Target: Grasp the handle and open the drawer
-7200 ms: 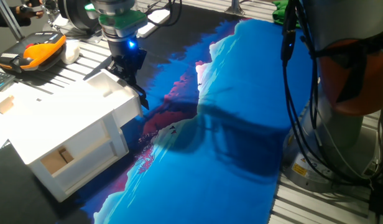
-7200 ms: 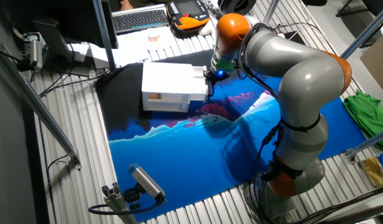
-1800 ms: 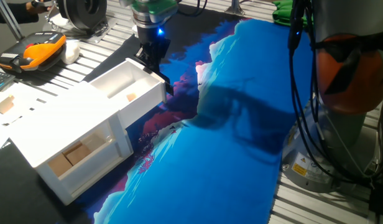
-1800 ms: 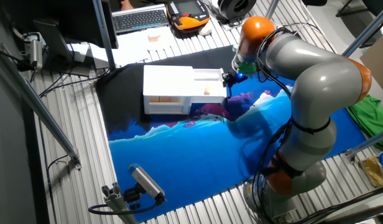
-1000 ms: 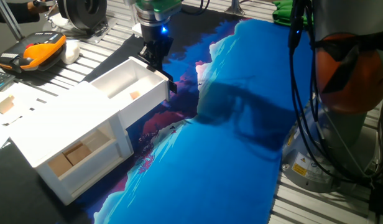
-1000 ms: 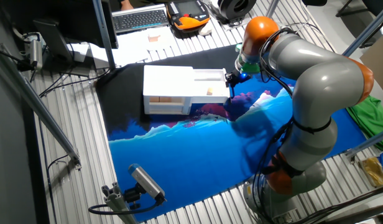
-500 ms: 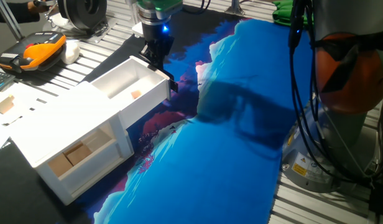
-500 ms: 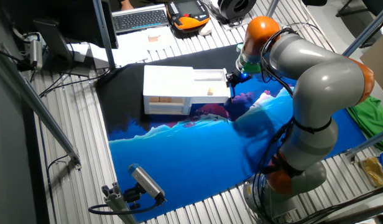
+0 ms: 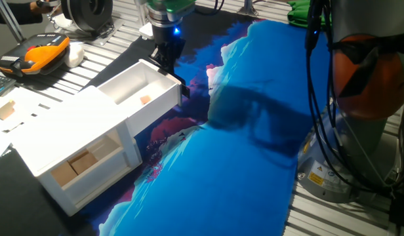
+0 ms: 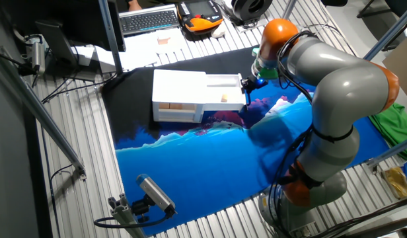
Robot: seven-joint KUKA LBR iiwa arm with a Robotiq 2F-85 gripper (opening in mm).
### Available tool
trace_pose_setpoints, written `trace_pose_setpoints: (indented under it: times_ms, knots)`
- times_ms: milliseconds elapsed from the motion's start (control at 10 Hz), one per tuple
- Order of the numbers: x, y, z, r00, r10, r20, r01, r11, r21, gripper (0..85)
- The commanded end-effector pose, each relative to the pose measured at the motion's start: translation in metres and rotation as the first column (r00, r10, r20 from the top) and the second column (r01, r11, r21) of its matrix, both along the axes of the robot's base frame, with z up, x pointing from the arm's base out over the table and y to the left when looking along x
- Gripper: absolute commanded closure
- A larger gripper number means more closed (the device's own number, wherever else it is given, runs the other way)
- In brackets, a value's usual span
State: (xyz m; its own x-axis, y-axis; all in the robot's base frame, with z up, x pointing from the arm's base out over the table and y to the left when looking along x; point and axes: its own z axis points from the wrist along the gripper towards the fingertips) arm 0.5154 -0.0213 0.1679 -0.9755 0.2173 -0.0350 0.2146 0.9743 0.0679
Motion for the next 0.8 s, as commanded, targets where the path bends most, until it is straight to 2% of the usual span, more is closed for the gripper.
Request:
trace_pose_setpoints:
  times_ms: [0, 400, 500, 700]
  knots:
    - [-0.0004, -0.0002, -0.0005, 1.000, -0.003, 0.000, 0.003, 1.000, 0.000, 85.0]
    - [-0.0011, -0.0018, -0.0001, 1.000, -0.002, 0.001, 0.002, 0.999, 0.033, 85.0]
    - [-0.0011, -0.0018, -0.0001, 1.000, -0.002, 0.004, 0.002, 0.999, 0.032, 68.0]
    - [-0.0011, -0.0018, 0.0001, 1.000, -0.008, 0.008, 0.008, 1.000, 0.022, 68.0]
